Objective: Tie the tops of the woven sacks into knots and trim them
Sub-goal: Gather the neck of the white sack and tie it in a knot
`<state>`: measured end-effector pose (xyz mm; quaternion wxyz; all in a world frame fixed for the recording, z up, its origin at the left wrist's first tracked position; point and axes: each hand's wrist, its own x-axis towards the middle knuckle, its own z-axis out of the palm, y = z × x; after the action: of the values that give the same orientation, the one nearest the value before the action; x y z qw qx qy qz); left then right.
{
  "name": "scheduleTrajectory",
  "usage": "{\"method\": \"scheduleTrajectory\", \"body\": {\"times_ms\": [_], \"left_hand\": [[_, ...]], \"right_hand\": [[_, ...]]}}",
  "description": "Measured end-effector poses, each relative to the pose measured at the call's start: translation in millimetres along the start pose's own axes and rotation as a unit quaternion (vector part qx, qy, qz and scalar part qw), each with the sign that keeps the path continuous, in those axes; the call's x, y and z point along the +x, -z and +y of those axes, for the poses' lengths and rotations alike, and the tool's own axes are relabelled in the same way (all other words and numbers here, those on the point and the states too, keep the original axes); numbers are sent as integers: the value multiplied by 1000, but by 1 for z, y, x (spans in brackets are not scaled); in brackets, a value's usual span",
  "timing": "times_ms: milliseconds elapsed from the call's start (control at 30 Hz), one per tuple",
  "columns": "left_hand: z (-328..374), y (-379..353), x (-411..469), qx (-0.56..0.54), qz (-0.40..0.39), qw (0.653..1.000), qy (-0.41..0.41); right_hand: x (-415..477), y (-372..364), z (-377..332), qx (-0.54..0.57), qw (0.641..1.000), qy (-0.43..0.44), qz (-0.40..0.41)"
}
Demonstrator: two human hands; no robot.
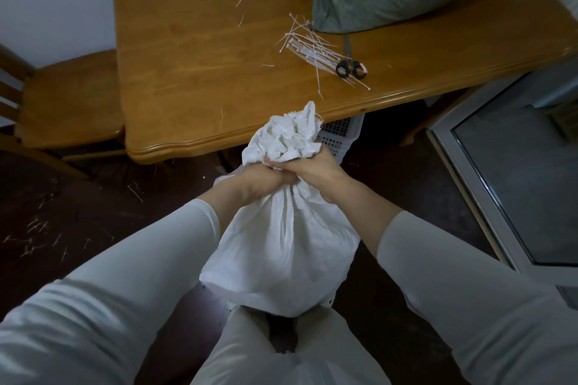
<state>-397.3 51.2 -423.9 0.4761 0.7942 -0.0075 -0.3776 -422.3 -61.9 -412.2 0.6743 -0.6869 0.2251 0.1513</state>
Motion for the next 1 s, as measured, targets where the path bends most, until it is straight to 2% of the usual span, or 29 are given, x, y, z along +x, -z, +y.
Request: {"method": "scheduleTrajectory", "body": {"times_ms": [100, 333, 400, 467, 533, 700, 800, 900, 1000], "left_hand": [[-8, -1, 7, -26, 3, 1000, 4], [-7, -5, 9, -106, -24, 992, -58], [-13, -3, 7, -22, 29, 997, -72], [-25, -5, 4, 157, 92, 982, -53], [-36, -15, 2, 214, 106, 970, -37], [-31, -39, 19, 114, 158, 981, -14], [-33, -51, 37, 89, 213, 972, -49], [-32, -59, 44, -13, 264, 964, -31], [-35, -58, 54, -69, 245, 967, -7]], "right_hand": [[4, -3, 1, -14, 999, -4, 41], [13, 1, 10, -6, 988, -3, 152], [15, 6, 8, 23, 985, -11, 170], [17, 9, 6, 49, 983, -23, 174], [20, 6, 4, 71, 982, -30, 171], [24, -2, 0, 139, 972, -66, 175], [29, -1, 0, 125, 969, -93, 190], [34, 3, 1, 120, 970, -96, 187], [34, 4, -1, 91, 981, -78, 154]]}}
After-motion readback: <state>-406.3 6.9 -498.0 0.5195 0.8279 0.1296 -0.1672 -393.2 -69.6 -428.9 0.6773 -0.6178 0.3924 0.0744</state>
